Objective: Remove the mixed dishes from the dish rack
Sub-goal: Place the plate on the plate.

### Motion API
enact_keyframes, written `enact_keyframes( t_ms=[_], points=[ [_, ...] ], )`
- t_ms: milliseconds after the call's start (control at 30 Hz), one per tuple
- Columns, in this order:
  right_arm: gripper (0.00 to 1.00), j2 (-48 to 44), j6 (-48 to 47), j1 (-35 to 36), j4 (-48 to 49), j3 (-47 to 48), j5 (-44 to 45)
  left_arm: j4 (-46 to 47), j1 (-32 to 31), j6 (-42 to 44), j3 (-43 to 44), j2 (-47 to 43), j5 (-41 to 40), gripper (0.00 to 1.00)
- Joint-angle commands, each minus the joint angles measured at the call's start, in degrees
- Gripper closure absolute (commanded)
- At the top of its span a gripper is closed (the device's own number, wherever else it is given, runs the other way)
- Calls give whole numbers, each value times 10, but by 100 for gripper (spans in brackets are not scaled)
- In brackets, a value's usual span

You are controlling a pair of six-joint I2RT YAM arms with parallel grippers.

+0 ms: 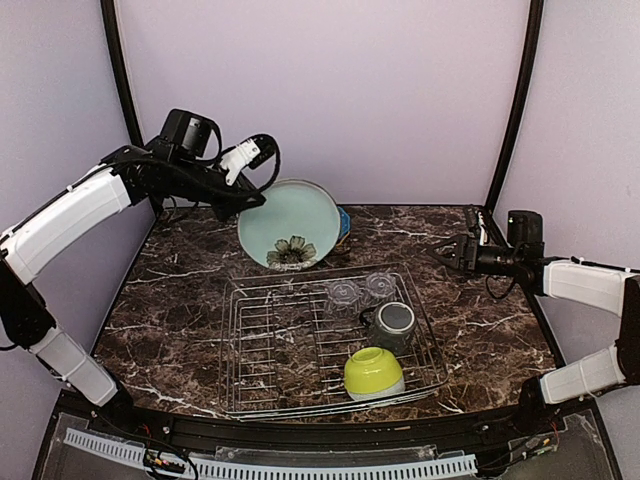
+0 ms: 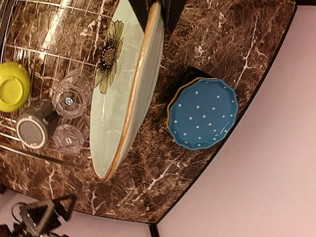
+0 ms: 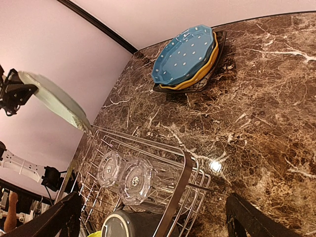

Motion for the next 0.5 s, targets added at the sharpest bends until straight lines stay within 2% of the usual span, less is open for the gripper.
enact_keyframes(
  t_ms=[0, 167, 467],
  points=[
    [1, -2, -5, 2, 11, 10, 1, 148, 47, -136, 21, -41, 29, 99],
    [1, 1, -5, 2, 13, 10, 0, 217, 85, -236, 31, -14, 13, 99],
    [1, -1, -7, 2, 12, 5, 3, 314, 109, -372, 42, 51, -48, 99]
  ],
)
